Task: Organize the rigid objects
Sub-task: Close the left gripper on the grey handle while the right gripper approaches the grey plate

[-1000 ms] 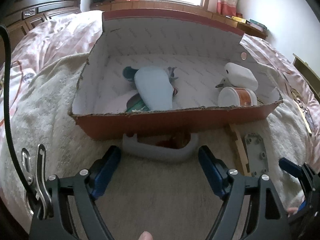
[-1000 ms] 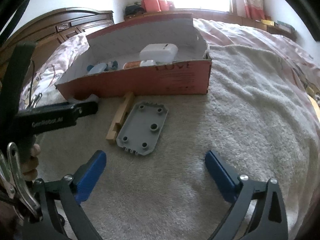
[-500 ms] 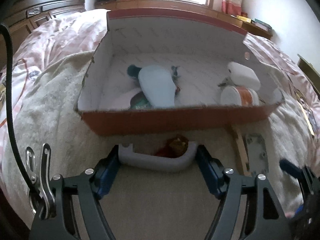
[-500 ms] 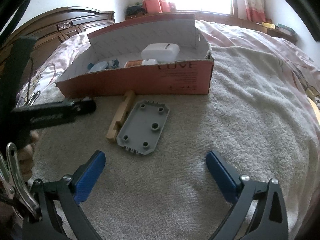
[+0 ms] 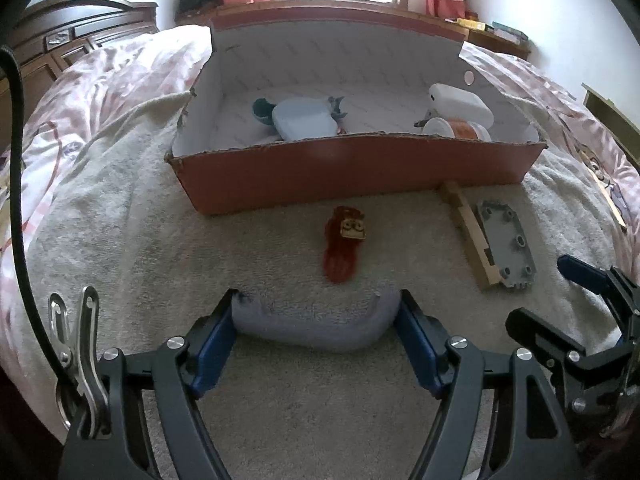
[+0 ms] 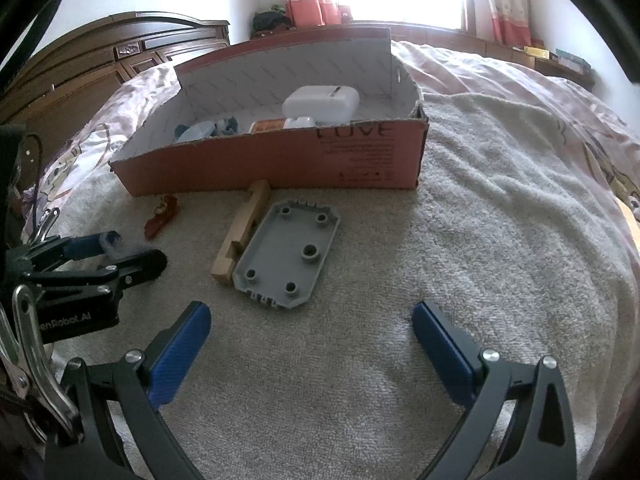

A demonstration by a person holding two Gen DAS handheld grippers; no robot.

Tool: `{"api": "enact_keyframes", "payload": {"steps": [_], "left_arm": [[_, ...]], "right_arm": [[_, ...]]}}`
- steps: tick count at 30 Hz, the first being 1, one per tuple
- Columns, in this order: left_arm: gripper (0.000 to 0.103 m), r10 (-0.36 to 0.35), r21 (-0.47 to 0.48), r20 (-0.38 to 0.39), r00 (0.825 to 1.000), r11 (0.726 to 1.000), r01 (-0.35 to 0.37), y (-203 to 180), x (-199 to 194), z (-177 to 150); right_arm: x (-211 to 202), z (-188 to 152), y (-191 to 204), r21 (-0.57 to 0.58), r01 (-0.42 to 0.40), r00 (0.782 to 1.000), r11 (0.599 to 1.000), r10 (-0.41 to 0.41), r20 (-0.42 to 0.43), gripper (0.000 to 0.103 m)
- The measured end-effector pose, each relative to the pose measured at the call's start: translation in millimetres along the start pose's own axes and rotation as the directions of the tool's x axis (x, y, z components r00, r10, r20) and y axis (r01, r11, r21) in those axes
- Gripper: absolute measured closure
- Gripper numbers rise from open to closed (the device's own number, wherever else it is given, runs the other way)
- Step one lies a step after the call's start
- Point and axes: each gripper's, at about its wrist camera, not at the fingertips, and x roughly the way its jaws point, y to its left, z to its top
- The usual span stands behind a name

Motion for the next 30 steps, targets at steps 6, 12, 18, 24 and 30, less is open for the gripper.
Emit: {"api": "enact_keyframes", "payload": {"steps": [6, 12, 18, 24, 30], "left_arm": [[0.027, -0.005, 0.001, 0.023, 1.000, 1.000, 0.005, 1.5, 0.1, -2.5], [0.027, -0.009, -0.001, 0.032, 0.999, 1.000, 0.009, 2.4, -0.1, -3.4], [0.027, -0.023, -0.009, 0.036, 0.999, 1.000, 0.023, 4.1, -1.4, -3.7], [0.027, -0.028, -0.013, 0.035, 0.999, 1.000, 0.029, 3.6, -3.9, -3.8], [0.032, -0.059, -0.034, 0.034, 0.998, 0.998, 0.060, 7.6, -12.3, -2.7]], "right_arm": [[-0.1, 3.4, 1.6, 0.009, 0.041, 0.999, 0.999, -0.041, -0.018, 0.005], [8.5, 17.2, 8.5, -0.025, 0.074, 0.997, 0.997, -0.075, -0.023, 0.010], [5.2, 16.0, 4.1, -0.029, 0.078, 0.997, 0.997, -0.078, -0.022, 0.028], [-3.5, 15.7, -16.6, 0.022, 0.087, 0.996, 0.996, -0.086, -0.026, 0.045], [-4.9, 22.2, -10.7, 0.006, 0.053, 0.998, 0.999, -0.053, -0.021, 0.037]]}}
